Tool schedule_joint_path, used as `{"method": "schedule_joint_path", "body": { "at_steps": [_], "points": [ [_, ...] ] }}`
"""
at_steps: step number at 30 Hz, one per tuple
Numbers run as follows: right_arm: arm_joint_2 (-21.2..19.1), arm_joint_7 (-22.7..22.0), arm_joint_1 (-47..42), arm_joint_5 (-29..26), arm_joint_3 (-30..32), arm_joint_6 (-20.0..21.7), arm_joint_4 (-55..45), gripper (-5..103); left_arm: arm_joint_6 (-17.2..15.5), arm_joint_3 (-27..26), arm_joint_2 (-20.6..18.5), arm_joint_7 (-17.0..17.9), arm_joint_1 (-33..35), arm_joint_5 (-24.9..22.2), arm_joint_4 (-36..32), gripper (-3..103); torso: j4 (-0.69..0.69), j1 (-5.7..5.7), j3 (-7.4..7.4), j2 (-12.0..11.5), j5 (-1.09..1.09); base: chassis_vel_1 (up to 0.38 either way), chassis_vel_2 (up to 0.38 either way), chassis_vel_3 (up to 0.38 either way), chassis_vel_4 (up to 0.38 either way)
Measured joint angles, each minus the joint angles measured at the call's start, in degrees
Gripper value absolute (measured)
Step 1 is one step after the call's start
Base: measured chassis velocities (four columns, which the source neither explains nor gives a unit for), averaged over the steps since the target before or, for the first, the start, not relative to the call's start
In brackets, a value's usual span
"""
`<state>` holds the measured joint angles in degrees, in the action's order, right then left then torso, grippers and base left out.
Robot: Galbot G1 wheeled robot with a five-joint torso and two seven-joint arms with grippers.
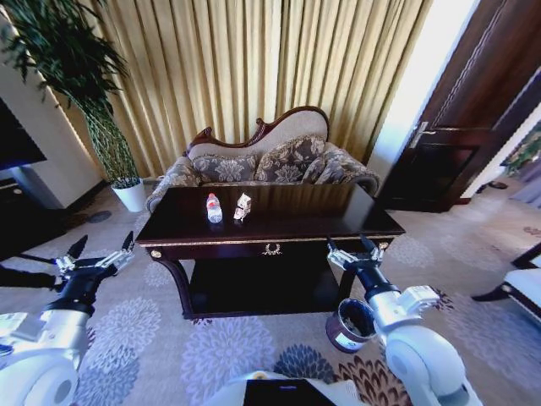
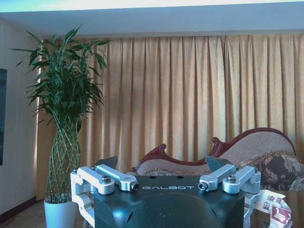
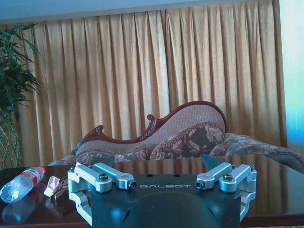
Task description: Move to the front of the table and place the trash on the table into the trash bin.
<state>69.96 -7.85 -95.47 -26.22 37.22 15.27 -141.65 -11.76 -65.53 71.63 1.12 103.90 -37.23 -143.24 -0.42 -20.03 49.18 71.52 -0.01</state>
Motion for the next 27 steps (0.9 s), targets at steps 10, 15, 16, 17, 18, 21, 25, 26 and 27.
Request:
{"method": "schedule_joint_path", "body": {
  "at_steps": [10,15,16,17,18,21,25,26,27],
  "points": [
    [-0.5,0.1,0.2,0.3,-0.1,-0.1,0.1,100,0.0,0.1,0.1,0.0,0.0,0.0,0.0,100,0.0,-0.01,0.0,0.0,0.0,-0.086,0.084,0.095,-0.103],
    [-0.5,0.1,0.2,0.3,-0.1,-0.1,0.1,100,0.0,0.2,0.1,0.0,0.0,0.0,0.0,100,-0.01,0.0,0.0,0.0,0.0,-0.07,0.085,0.081,-0.08],
    [-0.5,0.1,0.2,0.3,-0.1,-0.1,0.1,100,0.0,0.2,0.1,0.0,0.0,0.0,0.0,100,0.0,0.0,0.0,0.0,0.0,-0.082,0.075,0.088,-0.087],
    [-0.5,0.1,0.2,0.3,-0.2,-0.1,0.2,100,0.0,0.2,0.1,0.0,0.0,0.0,0.0,100,-0.01,0.0,0.0,0.0,0.0,-0.082,0.075,0.069,-0.087],
    [-0.4,0.1,0.2,0.3,-0.2,-0.2,0.2,100,0.0,0.2,0.2,0.0,0.0,0.0,0.0,100,-0.01,0.0,0.0,0.0,0.0,-0.085,0.08,0.092,-0.083],
    [-0.4,0.1,0.3,0.3,-0.4,-0.2,0.3,100,0.0,0.2,0.2,0.0,0.1,0.1,0.0,100,-0.01,0.0,0.0,0.0,0.0,-0.085,0.059,0.083,-0.076],
    [-0.4,0.1,0.5,0.4,-0.5,-0.2,0.5,100,0.0,0.3,0.2,-0.1,-0.1,0.1,0.0,100,-0.01,0.0,0.0,0.0,0.0,-0.081,0.08,0.084,-0.086],
    [-0.4,0.1,0.6,0.4,-0.5,-0.2,0.6,100,0.0,0.3,0.2,-0.1,-0.1,0.1,0.0,100,0.0,0.0,0.0,0.0,0.0,-0.103,0.066,0.093,-0.084],
    [-0.4,0.1,0.6,0.4,-0.5,-0.2,0.6,100,0.0,0.3,0.2,-0.1,-0.1,0.1,0.0,100,0.0,0.0,0.0,0.0,0.0,-0.103,0.066,0.093,-0.084]
  ]
}}
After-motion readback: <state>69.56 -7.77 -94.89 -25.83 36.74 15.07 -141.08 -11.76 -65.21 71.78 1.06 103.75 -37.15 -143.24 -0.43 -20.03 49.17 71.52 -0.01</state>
